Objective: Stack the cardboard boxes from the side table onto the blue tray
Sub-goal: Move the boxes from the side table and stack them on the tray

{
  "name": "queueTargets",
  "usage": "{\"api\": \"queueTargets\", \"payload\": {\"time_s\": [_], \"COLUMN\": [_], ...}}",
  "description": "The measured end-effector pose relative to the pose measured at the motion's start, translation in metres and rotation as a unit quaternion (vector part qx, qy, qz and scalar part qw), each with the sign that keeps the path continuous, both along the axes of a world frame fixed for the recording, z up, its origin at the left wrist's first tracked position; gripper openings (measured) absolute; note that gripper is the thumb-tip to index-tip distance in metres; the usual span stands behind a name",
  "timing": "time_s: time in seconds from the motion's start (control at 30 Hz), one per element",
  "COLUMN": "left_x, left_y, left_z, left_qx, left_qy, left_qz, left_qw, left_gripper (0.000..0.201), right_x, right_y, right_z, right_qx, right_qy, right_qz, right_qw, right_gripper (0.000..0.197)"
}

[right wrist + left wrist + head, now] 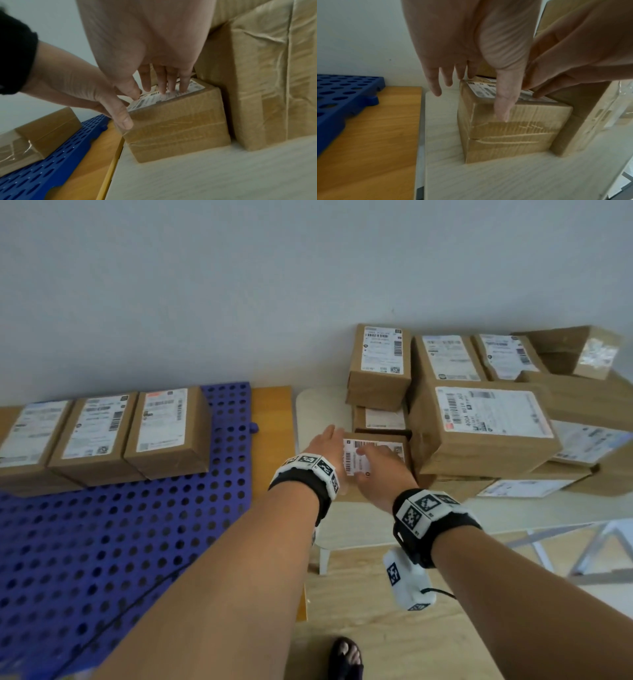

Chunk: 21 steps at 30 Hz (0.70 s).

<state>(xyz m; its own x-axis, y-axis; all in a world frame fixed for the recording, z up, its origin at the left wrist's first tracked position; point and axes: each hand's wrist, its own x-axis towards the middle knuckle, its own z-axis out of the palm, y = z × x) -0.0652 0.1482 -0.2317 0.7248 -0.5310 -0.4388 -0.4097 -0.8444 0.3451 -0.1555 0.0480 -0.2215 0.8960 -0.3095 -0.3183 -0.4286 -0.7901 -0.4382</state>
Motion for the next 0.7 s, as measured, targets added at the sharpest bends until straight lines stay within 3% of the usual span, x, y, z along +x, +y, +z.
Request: {"api": "queueTargets", "payload": {"time_s": [0.17, 0.37, 0.7], "left_x": [-0.007, -0.012, 0.000], "left_y": [0.003, 0.026, 0.102], "left_z": [-0.002, 0.004, 0.064], "left_qx": [0.001, 0.002, -0.042], "left_qy": [-0.037, -0.056, -0.175], "left_qz": [-0.001, 0.014, -0.055], "left_qw": [0.999, 0.998, 0.982], "left_gripper": [0.101, 0.116, 0.111], "right_x": [0.001, 0.002, 0.035], "right_y": [0.000, 0.008, 0.039], "right_z": [-0.003, 0.005, 0.064], "right_qx": [-0.001, 0.005, -0.008], "right_qy": [-0.004, -0.033, -0.035], "right_qz": [0.014, 0.026, 0.090], "right_qw": [1.000, 0.999, 0.995], "right_gripper": [0.052, 0.048, 0.065]}}
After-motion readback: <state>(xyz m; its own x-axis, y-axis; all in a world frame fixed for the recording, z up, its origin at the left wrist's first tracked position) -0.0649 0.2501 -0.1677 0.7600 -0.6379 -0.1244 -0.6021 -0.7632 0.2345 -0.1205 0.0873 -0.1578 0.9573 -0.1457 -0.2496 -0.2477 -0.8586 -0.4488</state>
